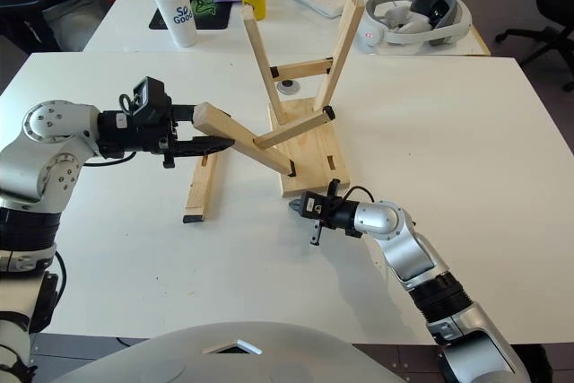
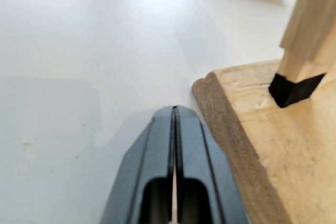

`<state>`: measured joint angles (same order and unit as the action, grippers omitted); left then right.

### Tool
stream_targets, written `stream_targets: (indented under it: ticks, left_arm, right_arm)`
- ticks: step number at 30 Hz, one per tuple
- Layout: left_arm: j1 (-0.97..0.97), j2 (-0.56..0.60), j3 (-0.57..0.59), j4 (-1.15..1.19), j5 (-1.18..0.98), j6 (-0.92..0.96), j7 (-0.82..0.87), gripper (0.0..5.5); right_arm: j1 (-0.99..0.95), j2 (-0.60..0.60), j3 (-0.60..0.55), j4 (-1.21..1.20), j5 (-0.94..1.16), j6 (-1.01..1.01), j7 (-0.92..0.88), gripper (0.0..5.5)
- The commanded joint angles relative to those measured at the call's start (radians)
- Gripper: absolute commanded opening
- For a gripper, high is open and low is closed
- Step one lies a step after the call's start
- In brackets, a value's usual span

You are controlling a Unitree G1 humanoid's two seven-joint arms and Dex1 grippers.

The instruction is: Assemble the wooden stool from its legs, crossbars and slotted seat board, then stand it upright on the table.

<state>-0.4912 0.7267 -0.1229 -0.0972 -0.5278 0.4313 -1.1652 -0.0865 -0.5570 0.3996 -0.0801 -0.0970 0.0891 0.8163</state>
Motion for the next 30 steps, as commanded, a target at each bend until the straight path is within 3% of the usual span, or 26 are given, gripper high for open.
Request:
stream_targets:
  ticks: [1,8,12,17,24,30]
  left_arm:
    - [-0.045,0.001,-0.015,0.002,-0.007,0.065,-0.033,2.07]
    - [-0.114,0.022,-0.029,0.023,0.018,0.114,-0.074,2.07]
    - [-0.176,0.018,-0.05,0.049,0.036,0.129,-0.103,2.07]
    - [-0.199,0.01,-0.061,0.046,0.05,0.144,-0.112,2.07]
    - [-0.226,-0.02,-0.084,0.019,0.054,0.189,-0.086,2.07]
    - [-0.255,-0.007,-0.1,0.034,0.089,0.199,-0.092,2.07]
  right_arm:
    - [0.049,0.042,-0.11,-0.083,0.178,0.126,0.012,0.0]
    - [0.055,0.186,-0.257,-0.143,0.314,0.215,-0.167,0.0]
    - [0.058,0.134,-0.193,-0.067,0.106,0.178,-0.269,0.0]
    - [0.063,0.142,-0.193,-0.023,0.027,0.177,-0.343,0.0]
    - [0.108,0.091,-0.066,-0.026,-0.107,0.224,-0.31,0.0]
    - [0.137,0.09,-0.037,-0.046,-0.127,0.271,-0.299,0.0]
